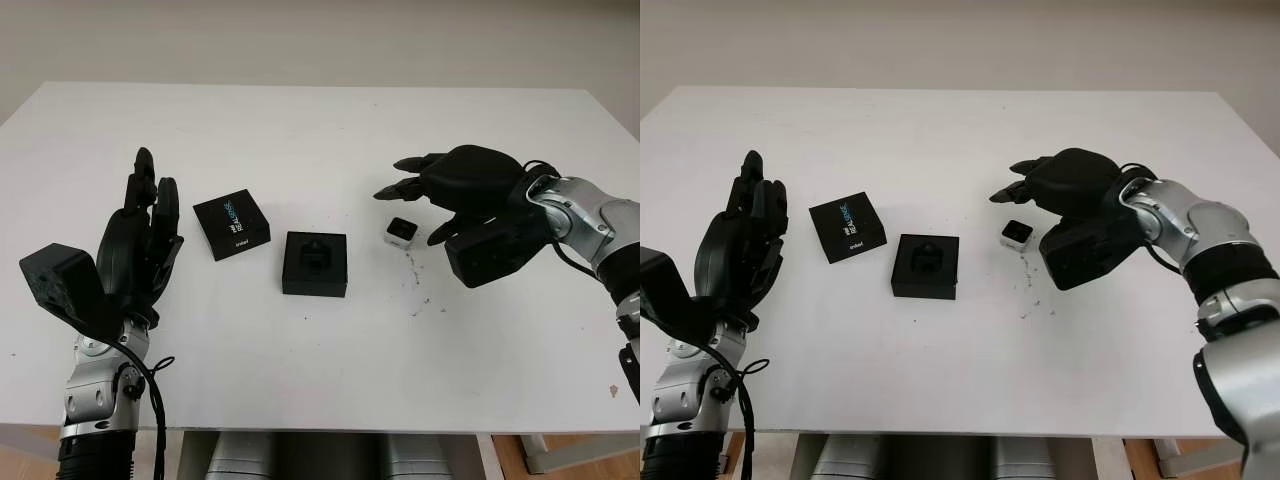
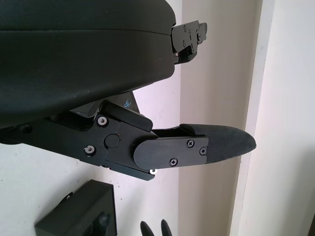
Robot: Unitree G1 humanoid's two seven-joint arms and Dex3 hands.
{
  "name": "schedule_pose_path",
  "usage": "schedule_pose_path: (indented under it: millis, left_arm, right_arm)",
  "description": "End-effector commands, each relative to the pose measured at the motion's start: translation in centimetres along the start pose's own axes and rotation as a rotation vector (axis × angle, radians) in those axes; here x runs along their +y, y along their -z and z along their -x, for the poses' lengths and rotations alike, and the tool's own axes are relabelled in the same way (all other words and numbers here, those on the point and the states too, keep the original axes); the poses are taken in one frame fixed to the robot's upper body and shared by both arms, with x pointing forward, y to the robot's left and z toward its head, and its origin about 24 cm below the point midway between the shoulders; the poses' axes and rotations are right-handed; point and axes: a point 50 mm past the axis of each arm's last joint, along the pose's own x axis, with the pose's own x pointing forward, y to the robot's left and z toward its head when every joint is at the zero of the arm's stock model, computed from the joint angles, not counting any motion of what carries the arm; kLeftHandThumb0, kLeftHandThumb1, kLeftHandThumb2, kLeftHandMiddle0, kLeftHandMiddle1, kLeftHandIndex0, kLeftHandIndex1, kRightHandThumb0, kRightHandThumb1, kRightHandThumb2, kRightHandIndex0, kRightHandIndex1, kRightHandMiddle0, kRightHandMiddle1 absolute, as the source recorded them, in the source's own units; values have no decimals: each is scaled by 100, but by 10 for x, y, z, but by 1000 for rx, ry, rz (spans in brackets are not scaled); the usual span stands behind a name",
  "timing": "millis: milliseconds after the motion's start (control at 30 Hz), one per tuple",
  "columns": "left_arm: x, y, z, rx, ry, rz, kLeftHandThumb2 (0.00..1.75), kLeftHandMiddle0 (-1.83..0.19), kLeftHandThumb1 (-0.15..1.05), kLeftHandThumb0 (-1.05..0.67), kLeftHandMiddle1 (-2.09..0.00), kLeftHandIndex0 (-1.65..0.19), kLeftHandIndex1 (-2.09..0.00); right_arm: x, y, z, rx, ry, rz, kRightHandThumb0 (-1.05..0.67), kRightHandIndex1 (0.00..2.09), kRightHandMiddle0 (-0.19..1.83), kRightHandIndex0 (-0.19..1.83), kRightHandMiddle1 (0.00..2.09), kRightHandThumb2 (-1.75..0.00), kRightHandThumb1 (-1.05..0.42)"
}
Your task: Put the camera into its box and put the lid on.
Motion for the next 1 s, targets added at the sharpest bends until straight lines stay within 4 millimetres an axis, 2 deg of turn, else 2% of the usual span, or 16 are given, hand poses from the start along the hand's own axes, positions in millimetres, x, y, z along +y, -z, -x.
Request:
schedule_pose_path:
  millis: [0, 200, 967]
  left_arm:
    - [4, -4, 3, -9, -4, -23, 48, 19, 105, -80, -5, 19, -2]
    - [5, -4, 4, -10, -6, -27, 48, 19, 105, -79, -4, 19, -2]
    - [10, -8, 9, -6, -10, -50, 49, 19, 105, -78, -4, 19, -2]
  right_arm:
    - [-6, -2, -3, -11, 17, 17, -30, 5, 42, 20, 6, -5, -85]
    - [-1, -4, -5, -15, -11, 62, -30, 4, 42, 19, 6, -6, -87]
    - [15, -8, -14, -16, -23, 57, -29, 5, 53, 19, 10, -6, -92]
